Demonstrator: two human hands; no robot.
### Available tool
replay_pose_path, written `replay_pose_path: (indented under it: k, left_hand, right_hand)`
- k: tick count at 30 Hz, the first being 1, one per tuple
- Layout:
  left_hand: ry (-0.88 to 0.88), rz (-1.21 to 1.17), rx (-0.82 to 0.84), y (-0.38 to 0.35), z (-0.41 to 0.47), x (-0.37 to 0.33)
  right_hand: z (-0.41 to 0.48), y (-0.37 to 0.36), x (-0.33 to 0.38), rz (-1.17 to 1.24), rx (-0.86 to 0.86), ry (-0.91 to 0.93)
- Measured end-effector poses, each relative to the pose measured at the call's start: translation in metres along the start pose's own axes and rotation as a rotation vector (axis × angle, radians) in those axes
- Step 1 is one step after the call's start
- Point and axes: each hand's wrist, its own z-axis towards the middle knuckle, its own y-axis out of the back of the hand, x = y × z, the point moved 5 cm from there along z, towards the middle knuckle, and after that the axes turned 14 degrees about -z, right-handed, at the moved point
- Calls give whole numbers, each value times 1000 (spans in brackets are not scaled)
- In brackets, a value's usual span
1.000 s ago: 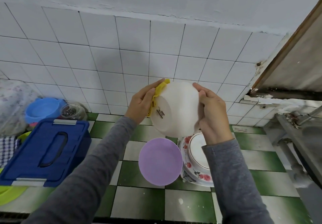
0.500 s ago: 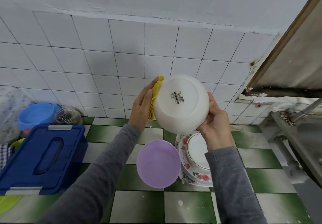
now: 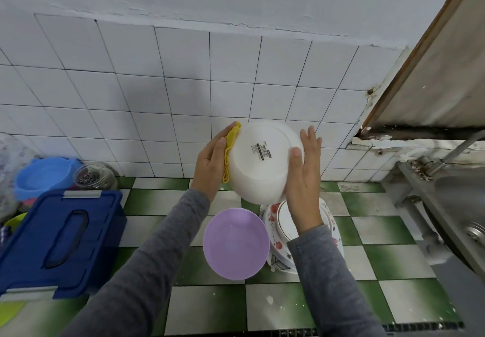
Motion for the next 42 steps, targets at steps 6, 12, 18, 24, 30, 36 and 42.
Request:
replay_pose_path:
  k: [6, 12, 18, 24, 30, 36, 42]
  left_hand:
    - [56, 25, -10, 4, -2, 1]
    - [73, 50, 13, 8, 2, -3]
    - [168, 72, 61, 15, 2, 3]
    - [243, -45, 154, 2, -7, 4]
    - [296, 4, 365, -30, -23, 5]
    - [160, 194, 575, -78, -43, 19]
    - [113, 222, 558, -141, -71, 32]
  right_hand:
    - [-8, 2, -3, -117, 113, 154]
    - [-12, 0, -2, -213, 289, 252]
    - [-22, 1, 0, -408, 328, 391]
    - [-40, 15, -5, -365, 225, 321]
    - [-53, 51, -16, -354, -5, 235]
    - [-72, 96, -37, -338, -167, 136]
    - [-88, 153, -59, -385, -273, 63]
